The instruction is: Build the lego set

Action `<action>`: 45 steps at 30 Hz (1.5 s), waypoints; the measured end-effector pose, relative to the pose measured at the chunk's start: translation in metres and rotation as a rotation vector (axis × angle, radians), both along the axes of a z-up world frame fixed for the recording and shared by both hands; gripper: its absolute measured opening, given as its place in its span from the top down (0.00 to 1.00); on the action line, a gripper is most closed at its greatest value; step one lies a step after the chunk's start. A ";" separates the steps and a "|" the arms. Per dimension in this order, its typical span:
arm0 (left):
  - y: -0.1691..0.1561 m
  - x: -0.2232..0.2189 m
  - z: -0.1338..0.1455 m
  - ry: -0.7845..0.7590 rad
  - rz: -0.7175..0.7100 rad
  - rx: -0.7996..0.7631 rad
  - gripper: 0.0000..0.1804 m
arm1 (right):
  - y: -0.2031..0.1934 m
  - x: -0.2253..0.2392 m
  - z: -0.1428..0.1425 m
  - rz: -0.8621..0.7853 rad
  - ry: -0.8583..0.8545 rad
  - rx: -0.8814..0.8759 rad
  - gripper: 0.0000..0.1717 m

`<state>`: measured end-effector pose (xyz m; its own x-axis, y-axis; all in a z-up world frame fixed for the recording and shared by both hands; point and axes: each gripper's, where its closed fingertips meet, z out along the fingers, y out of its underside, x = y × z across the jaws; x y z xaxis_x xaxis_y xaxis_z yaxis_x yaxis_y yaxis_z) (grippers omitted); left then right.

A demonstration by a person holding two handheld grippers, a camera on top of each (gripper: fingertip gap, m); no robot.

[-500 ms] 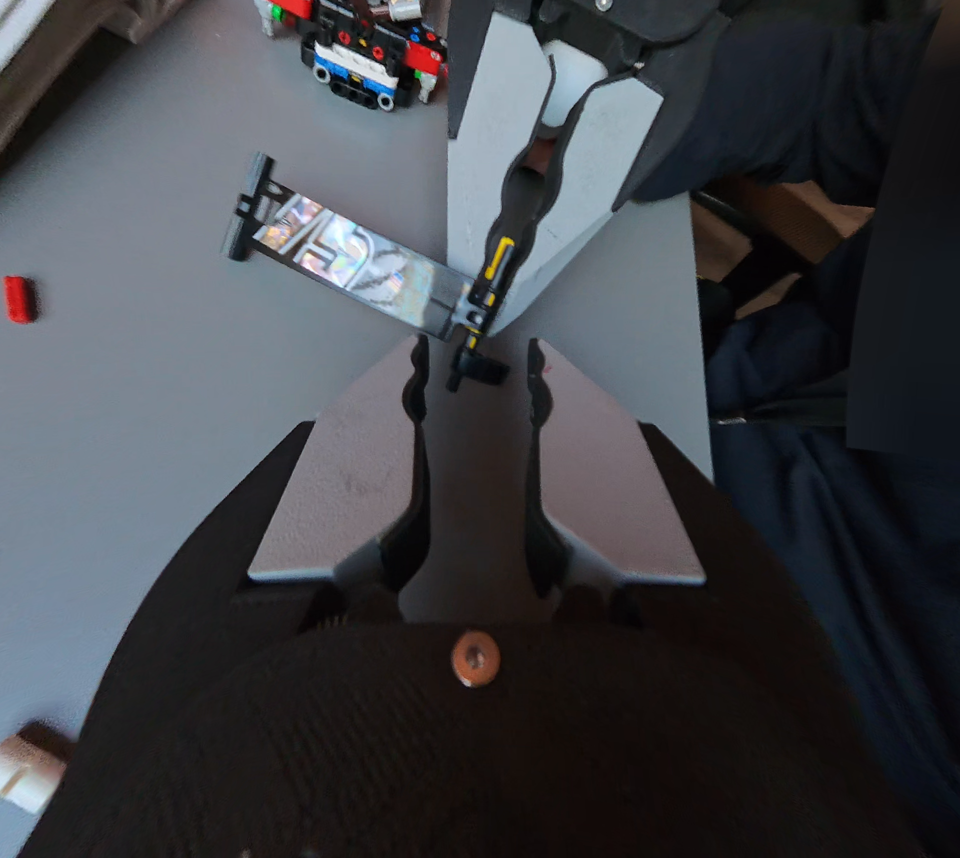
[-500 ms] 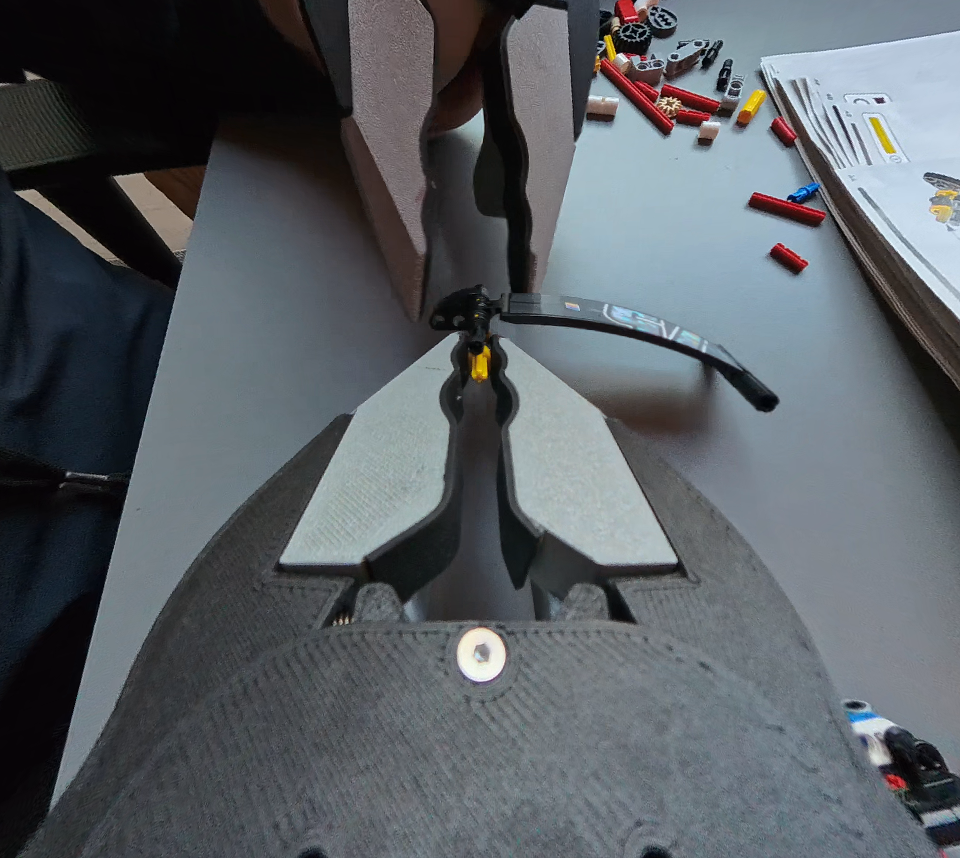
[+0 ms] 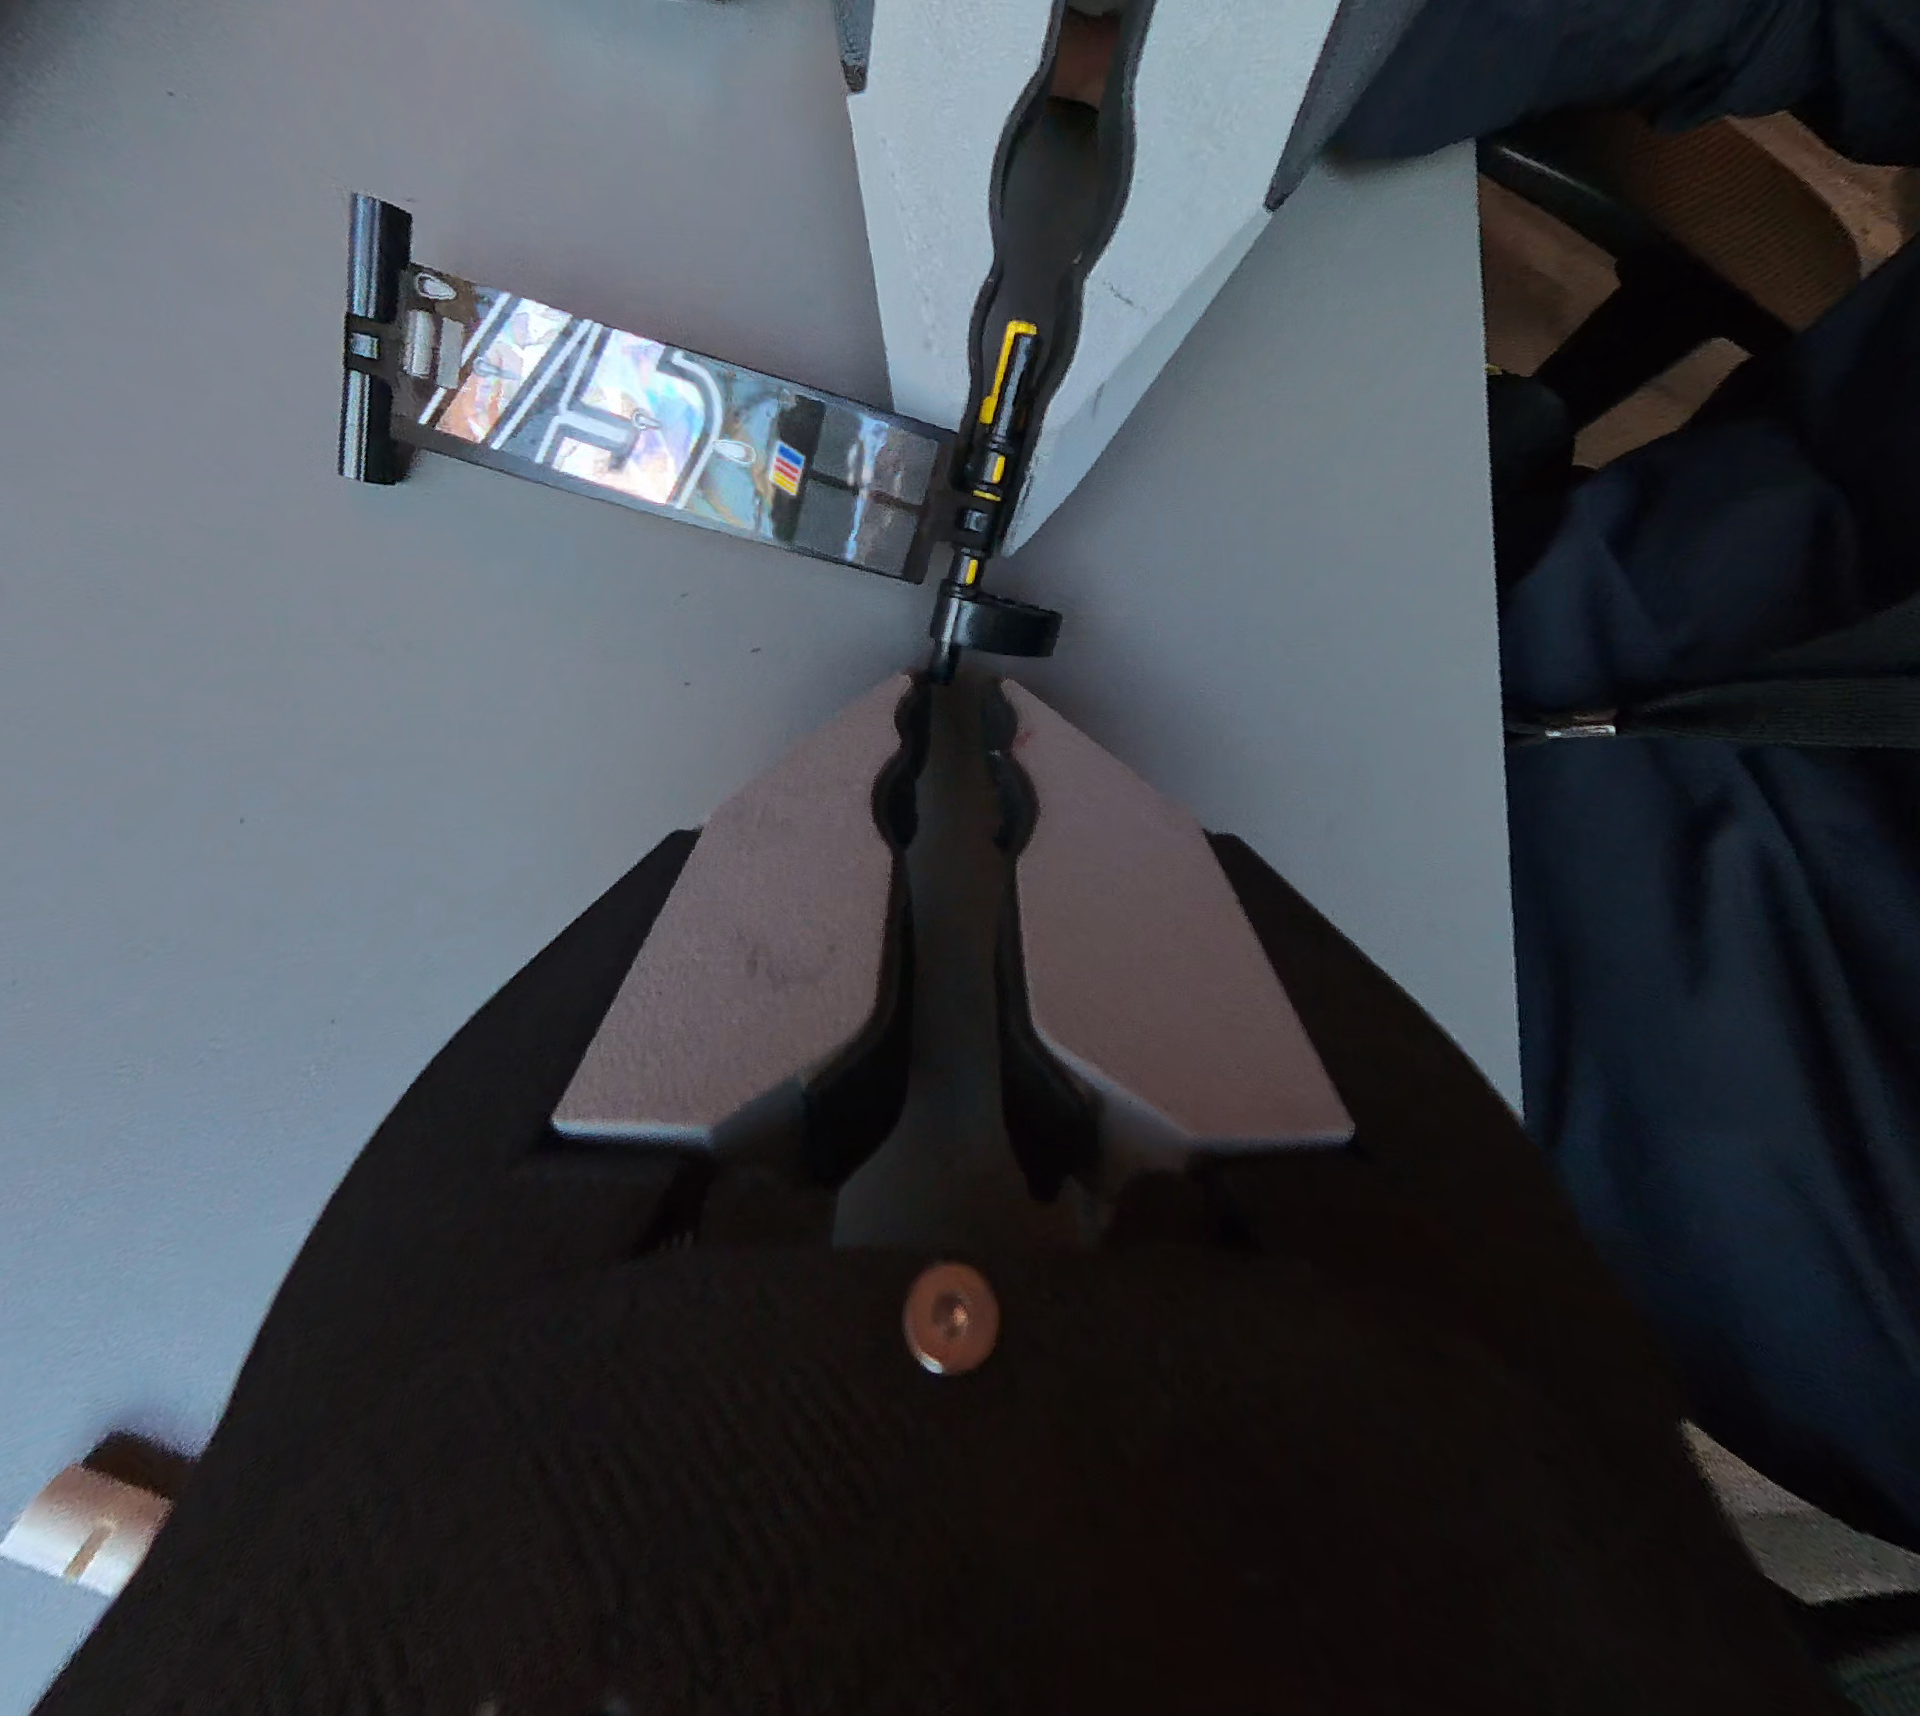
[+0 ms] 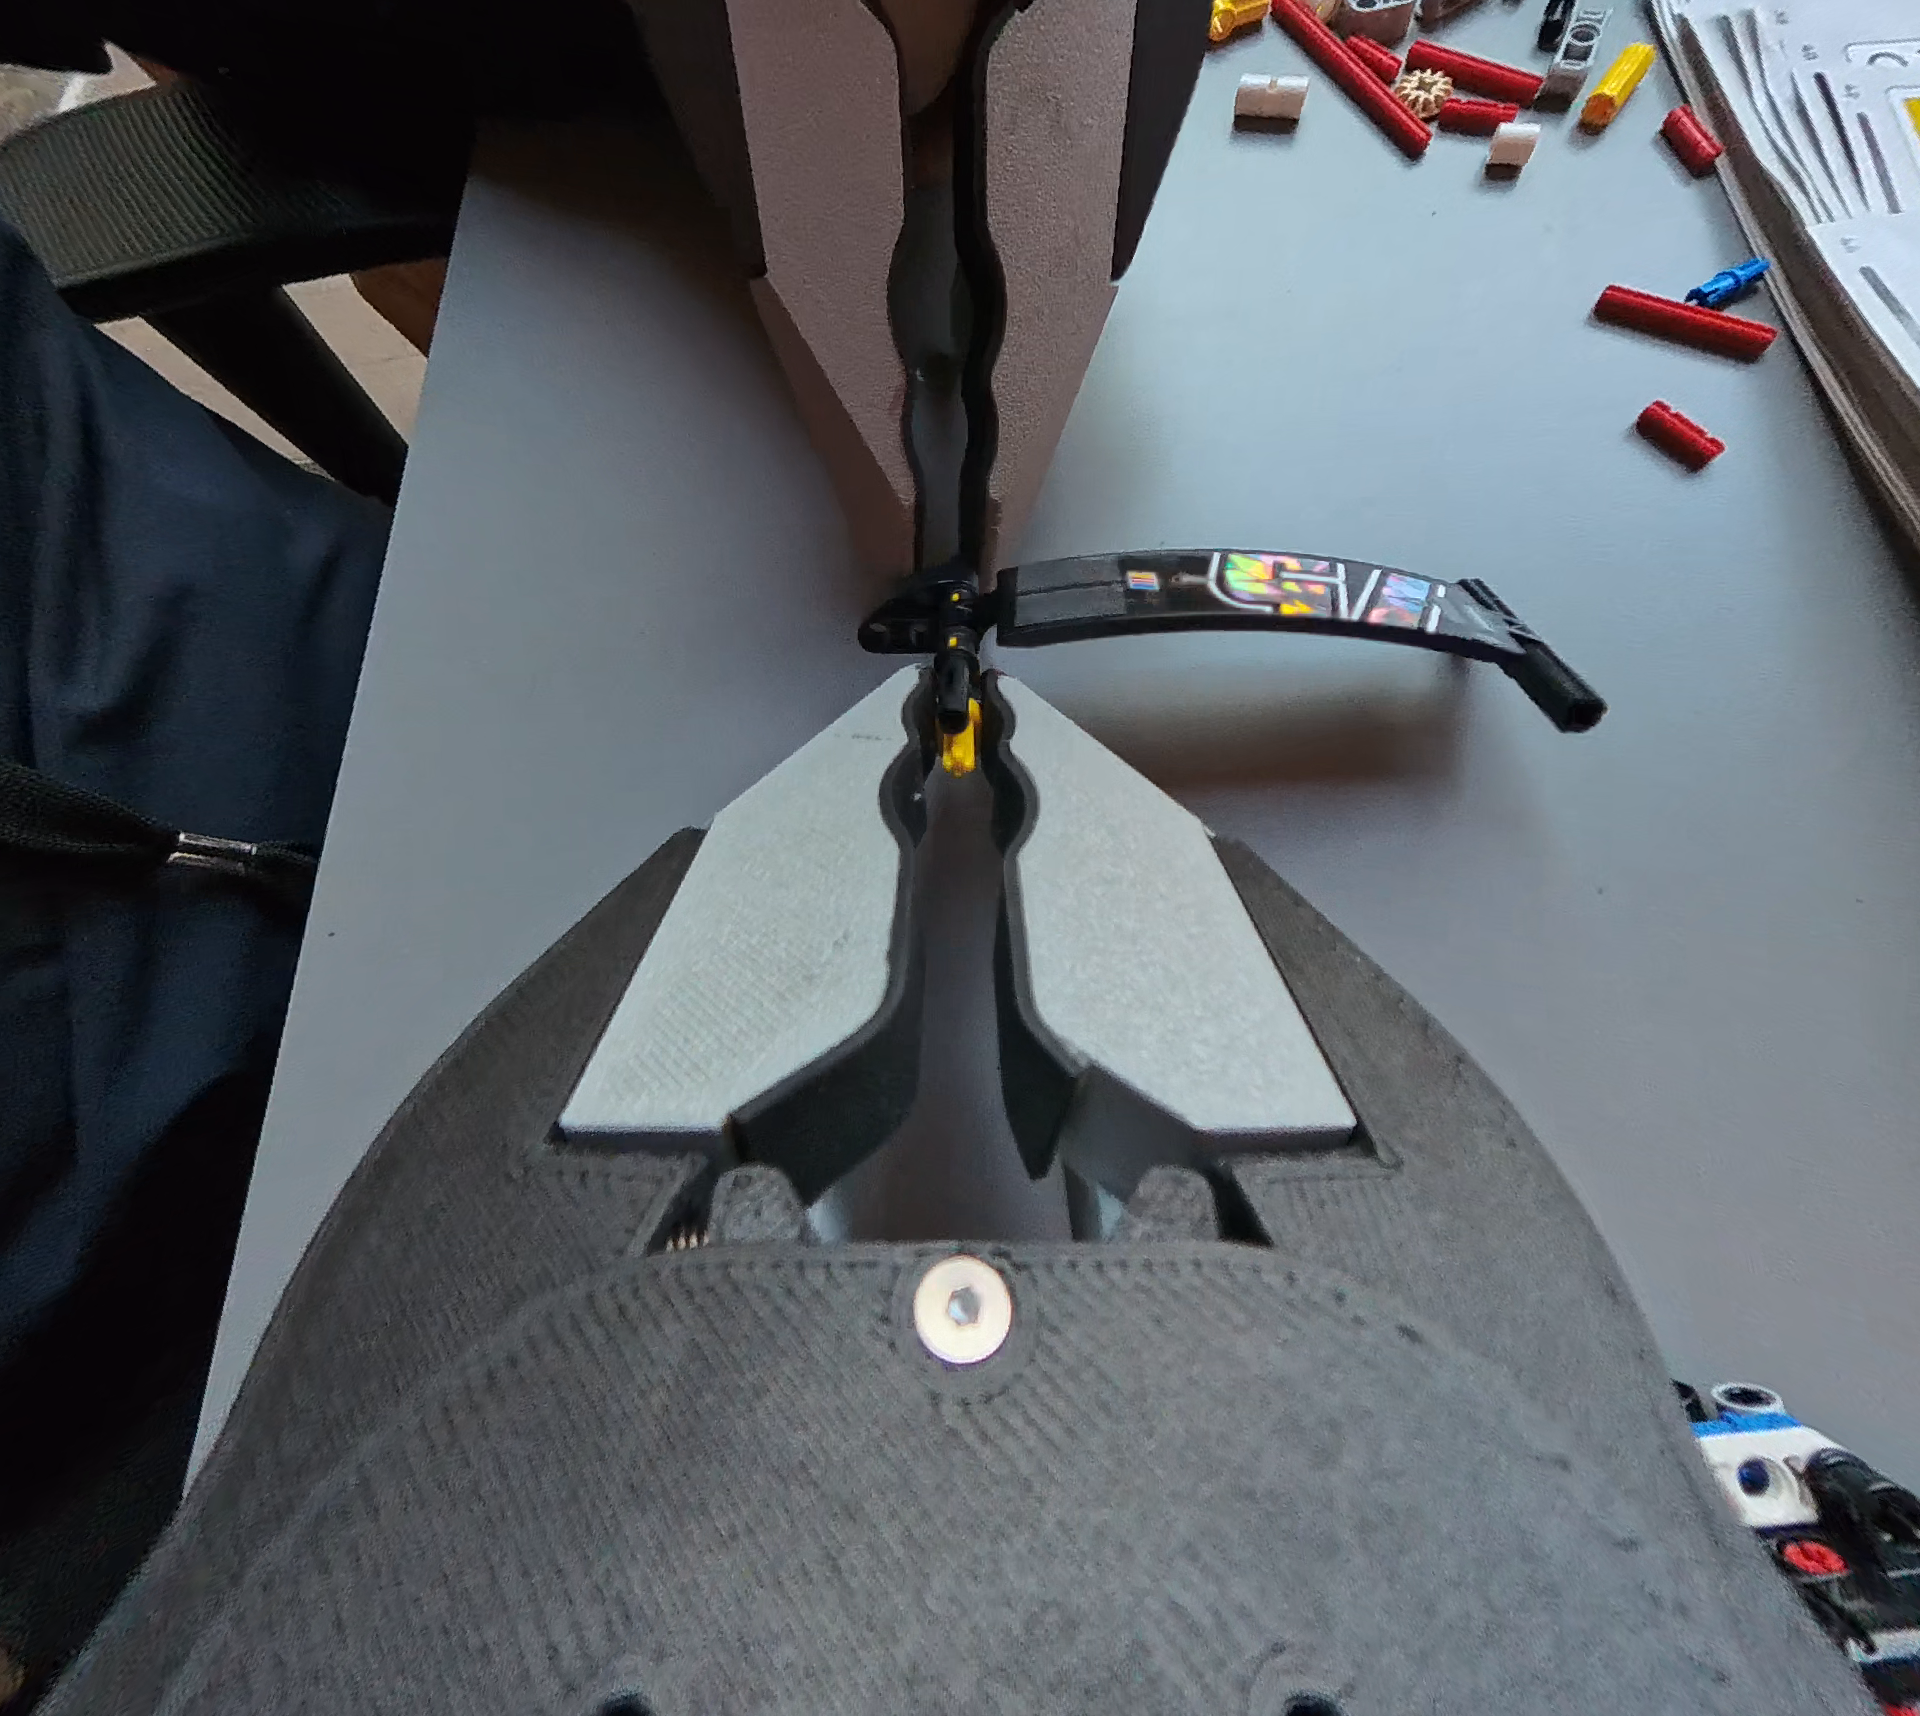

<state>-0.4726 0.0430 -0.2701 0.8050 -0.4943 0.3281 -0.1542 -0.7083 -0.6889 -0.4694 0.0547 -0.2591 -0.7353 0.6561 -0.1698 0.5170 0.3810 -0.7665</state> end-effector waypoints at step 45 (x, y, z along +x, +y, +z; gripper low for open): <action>0.004 0.013 0.001 -0.010 -0.079 -0.004 0.91 | 0.002 0.002 -0.013 0.039 -0.026 0.067 0.97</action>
